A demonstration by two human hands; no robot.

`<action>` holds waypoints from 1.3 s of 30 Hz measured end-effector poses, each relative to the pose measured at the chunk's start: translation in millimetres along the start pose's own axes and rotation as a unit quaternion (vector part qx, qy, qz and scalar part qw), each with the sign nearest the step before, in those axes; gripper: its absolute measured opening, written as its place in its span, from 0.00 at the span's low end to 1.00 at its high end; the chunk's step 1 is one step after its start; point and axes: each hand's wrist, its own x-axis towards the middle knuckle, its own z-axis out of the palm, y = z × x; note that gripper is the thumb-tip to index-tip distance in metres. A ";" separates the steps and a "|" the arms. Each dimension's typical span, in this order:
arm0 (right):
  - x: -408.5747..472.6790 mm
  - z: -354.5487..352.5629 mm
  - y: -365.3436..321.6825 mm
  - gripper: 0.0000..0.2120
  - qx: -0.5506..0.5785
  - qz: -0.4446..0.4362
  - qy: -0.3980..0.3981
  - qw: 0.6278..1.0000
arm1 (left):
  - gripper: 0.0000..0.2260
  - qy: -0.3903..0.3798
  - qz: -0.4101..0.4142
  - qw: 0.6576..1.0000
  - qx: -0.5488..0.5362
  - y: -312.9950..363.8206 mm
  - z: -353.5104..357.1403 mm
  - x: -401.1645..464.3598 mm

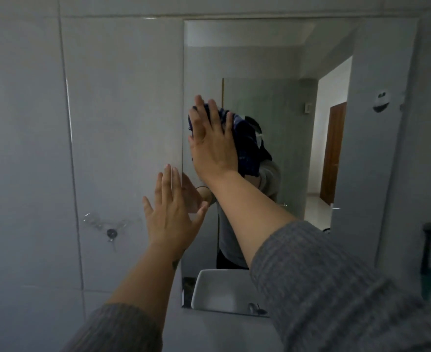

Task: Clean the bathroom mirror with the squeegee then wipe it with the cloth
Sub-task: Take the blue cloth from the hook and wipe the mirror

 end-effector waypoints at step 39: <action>-175.6 -16.2 190.0 0.29 -0.021 0.259 0.065 0.963 | 0.43 0.002 0.027 1.000 -0.008 26.5 35.2 -26.9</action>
